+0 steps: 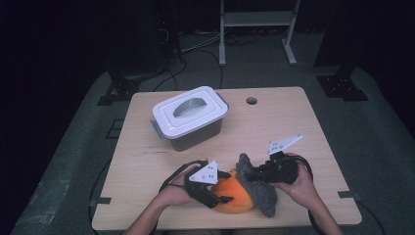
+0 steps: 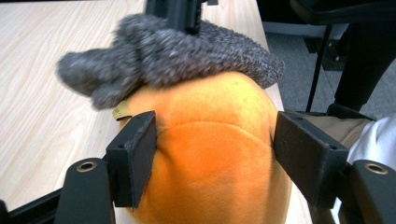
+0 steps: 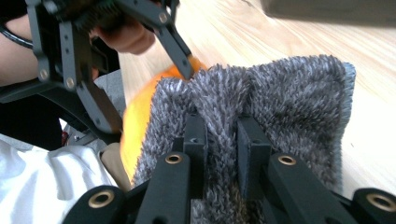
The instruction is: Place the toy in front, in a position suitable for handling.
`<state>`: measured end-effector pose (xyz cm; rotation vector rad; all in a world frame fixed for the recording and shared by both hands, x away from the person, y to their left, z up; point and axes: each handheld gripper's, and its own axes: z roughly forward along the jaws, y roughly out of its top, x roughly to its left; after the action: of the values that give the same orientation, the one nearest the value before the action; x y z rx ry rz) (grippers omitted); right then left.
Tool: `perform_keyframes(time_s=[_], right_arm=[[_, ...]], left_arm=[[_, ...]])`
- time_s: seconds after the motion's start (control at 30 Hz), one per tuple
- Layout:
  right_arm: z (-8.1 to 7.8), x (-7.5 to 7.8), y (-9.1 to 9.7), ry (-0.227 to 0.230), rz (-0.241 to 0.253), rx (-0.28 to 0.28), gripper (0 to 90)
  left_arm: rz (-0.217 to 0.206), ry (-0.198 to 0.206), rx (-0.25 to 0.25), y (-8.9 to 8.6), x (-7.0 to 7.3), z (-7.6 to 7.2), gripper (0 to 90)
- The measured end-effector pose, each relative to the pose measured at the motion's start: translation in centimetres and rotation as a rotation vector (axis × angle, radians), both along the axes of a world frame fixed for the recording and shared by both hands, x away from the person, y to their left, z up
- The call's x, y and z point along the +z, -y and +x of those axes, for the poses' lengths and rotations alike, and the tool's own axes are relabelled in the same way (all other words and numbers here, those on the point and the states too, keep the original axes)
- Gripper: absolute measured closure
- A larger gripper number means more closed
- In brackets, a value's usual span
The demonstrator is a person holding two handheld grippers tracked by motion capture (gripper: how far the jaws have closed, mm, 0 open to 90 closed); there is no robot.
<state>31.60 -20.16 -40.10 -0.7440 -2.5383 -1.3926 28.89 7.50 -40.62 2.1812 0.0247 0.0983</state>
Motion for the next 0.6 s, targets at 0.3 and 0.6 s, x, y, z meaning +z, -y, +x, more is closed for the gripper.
perform_keyframes(time_s=[0.3, 0.6], right_arm=[[-1.3, 1.0, -0.6, 0.051, 0.014, 0.035, 75.5], [-0.8, -0.7, -0.3, 0.053, -0.005, 0.012, 75.2]], left_arm=[[0.012, -0.064, 0.12, -1.2, -0.7, 1.8, 31.3], [-0.036, -0.106, 0.08, -1.8, -0.7, 2.3, 20.5]])
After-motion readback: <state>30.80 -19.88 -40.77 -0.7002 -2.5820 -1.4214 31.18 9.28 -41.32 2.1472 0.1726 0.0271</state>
